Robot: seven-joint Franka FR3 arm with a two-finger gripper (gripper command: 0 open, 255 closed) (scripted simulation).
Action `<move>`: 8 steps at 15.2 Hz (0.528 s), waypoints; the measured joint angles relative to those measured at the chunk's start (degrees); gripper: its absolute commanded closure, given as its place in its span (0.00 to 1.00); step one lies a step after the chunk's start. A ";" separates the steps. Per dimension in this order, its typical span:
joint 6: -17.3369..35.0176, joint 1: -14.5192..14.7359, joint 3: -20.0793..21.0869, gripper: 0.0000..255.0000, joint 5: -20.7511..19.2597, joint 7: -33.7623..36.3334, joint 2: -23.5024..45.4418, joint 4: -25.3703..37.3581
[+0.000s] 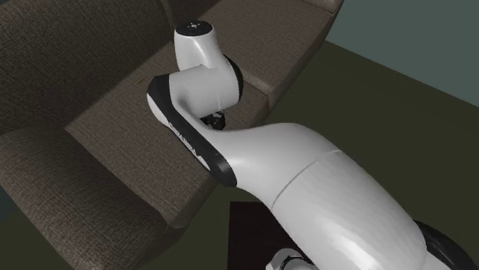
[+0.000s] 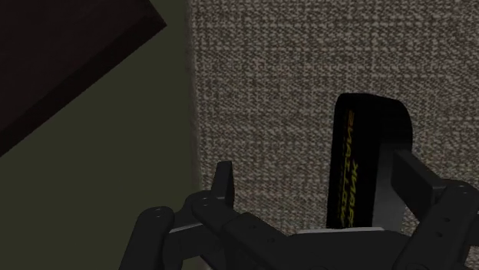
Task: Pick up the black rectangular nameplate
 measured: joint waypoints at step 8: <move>1.47 3.38 -0.10 0.00 -6.92 9.24 11.26 9.67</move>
